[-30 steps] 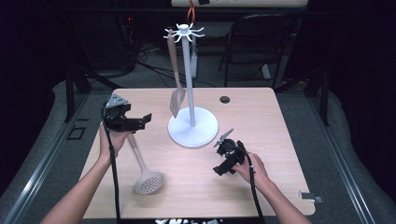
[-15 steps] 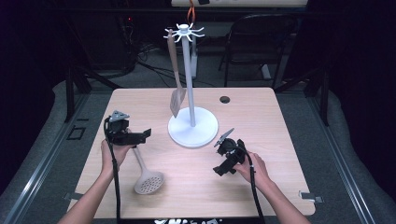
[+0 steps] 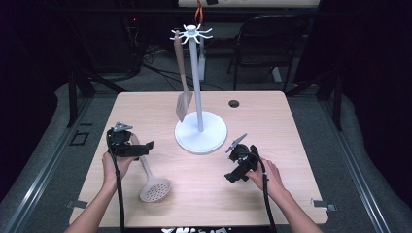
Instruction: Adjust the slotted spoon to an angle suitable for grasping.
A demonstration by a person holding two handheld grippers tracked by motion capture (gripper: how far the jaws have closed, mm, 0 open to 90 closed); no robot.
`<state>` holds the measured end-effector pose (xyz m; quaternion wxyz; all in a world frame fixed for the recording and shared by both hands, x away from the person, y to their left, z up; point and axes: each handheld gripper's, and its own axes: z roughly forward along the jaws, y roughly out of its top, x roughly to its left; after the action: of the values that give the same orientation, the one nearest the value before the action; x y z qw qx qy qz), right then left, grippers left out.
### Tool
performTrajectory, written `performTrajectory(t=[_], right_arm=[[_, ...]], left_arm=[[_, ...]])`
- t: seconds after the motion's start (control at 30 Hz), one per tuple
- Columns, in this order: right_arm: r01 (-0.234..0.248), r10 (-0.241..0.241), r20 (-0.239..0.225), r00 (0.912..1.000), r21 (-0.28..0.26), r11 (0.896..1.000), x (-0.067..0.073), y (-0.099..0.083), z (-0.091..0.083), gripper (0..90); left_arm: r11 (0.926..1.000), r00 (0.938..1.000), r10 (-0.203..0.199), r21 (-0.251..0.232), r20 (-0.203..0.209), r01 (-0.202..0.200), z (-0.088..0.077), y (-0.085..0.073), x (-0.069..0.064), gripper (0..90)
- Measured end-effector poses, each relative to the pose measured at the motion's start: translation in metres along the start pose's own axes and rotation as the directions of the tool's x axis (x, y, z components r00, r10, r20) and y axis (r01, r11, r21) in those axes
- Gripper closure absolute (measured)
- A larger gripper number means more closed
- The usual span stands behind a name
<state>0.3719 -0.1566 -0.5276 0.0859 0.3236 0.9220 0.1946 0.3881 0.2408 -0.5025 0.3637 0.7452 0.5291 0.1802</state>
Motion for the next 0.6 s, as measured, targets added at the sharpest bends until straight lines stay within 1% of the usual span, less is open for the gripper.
performTrajectory(t=[0.03, 0.07, 0.17, 0.23, 0.27, 0.3, 0.37, 0.4, 0.43, 0.47, 0.6], right_arm=[[0.002, -0.002, 0.011, 0.9999, 0.010, 1.000, 0.000, -0.002, -0.003, 0.0], [-0.005, 0.005, 0.003, 1.0000, 0.004, 1.000, 0.001, -0.003, -0.004, 0.0], [-0.001, 0.001, 0.006, 1.0000, -0.021, 1.000, 0.007, -0.008, -0.008, 0.0], [-0.004, 0.005, 0.021, 0.9998, -0.021, 1.000, 0.010, -0.011, -0.012, 0.0], [-0.012, 0.013, 0.029, 0.9995, -0.034, 0.999, 0.011, -0.014, -0.013, 0.0], [-0.025, 0.026, 0.034, 0.9991, -0.044, 0.999, 0.013, -0.017, -0.014, 0.0], [-0.034, 0.036, 0.044, 0.9984, -0.044, 0.998, 0.014, -0.023, -0.018, 0.0], [-0.041, 0.043, 0.044, 0.9981, -0.045, 0.998, 0.015, -0.026, -0.019, 0.0], [-0.055, 0.058, 0.046, 0.9972, -0.059, 0.997, 0.016, -0.030, -0.019, 0.0], [-0.060, 0.063, 0.052, 0.9967, -0.059, 0.996, 0.016, -0.033, -0.021, 0.0], [-0.108, 0.113, 0.056, 0.9921, -0.076, 0.991, 0.015, -0.044, -0.026, 0.0]], left_arm=[[1.0000, 1.0000, -0.007, 0.006, 0.000, 0.007, 0.001, -0.001, 0.001, 0.0], [0.9998, 0.9999, -0.012, 0.018, 0.000, 0.012, 0.002, -0.003, 0.001, 0.0], [0.9993, 0.9998, -0.018, 0.033, -0.009, 0.018, 0.004, -0.005, 0.003, 0.0], [0.9990, 0.9996, -0.024, 0.039, -0.017, 0.024, 0.004, -0.006, 0.004, 0.0], [0.9987, 0.9992, -0.033, 0.038, -0.024, 0.034, 0.005, -0.007, 0.004, 0.0], [0.9985, 0.9987, -0.034, 0.041, -0.038, 0.036, 0.005, -0.009, 0.005, 0.0], [0.9980, 0.9974, -0.042, 0.045, -0.058, 0.045, 0.006, -0.011, 0.006, 0.0], [0.9971, 0.9968, -0.053, 0.052, -0.059, 0.057, 0.006, -0.013, 0.007, 0.0], [0.9962, 0.9962, -0.063, 0.056, -0.061, 0.066, 0.007, -0.014, 0.008, 0.0], [0.9955, 0.9953, -0.070, 0.059, -0.067, 0.074, 0.007, -0.016, 0.008, 0.0], [0.9938, 0.9938, -0.077, 0.074, -0.080, 0.083, 0.009, -0.018, 0.009, 0.0]])
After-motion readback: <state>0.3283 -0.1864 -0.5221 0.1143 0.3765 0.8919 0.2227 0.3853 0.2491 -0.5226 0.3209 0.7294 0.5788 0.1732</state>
